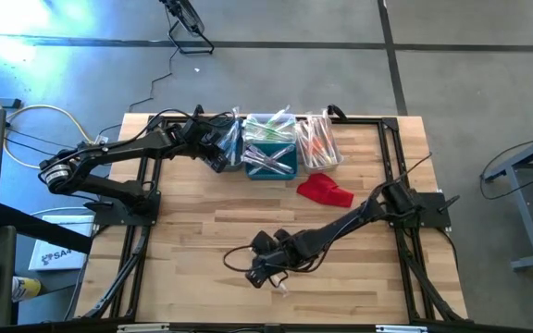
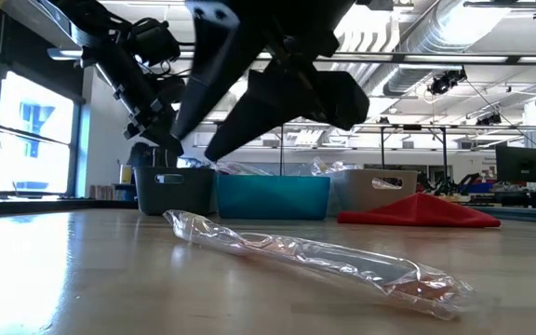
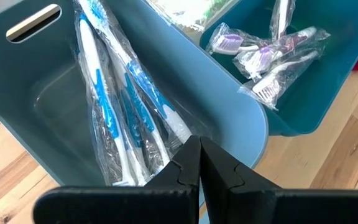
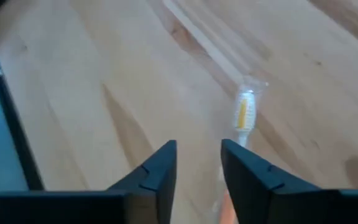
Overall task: Pick & Place Toothbrushes
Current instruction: Put the orange toothbrush into the white bin
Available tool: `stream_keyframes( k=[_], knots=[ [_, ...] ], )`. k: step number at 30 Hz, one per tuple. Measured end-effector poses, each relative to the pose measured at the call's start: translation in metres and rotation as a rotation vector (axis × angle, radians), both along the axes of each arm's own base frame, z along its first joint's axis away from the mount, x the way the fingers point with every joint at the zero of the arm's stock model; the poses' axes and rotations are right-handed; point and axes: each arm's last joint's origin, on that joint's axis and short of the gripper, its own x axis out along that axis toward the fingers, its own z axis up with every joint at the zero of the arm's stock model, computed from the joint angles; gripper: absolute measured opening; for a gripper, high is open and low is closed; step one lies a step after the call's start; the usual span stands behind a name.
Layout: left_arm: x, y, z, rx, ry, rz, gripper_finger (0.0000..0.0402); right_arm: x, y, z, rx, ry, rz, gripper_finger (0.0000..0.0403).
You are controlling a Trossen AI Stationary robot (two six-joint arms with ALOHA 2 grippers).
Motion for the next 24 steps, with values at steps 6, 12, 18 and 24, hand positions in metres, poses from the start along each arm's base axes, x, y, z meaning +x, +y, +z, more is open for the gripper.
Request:
stream_keyframes(
  k=[6,12,18,24],
  knots=[
    [0.000,0.000,0.000,0.003,0.001,0.004,0.0000,-0.004,0.004,0.000,-0.079,-0.020,-0.044,0.0151],
    [0.000,0.000,0.000,0.000,0.002,0.006,0.0000,-0.008,0.002,-0.008,-0.110,0.005,-0.052,0.0166],
    [0.000,0.000,0.000,-0.004,0.000,0.011,0.0000,-0.012,0.000,-0.021,-0.125,0.017,-0.049,0.0166],
    [0.000,0.000,0.000,-0.012,-0.005,0.021,0.0000,-0.015,-0.001,-0.032,-0.135,0.005,-0.026,0.0166]
  ],
)
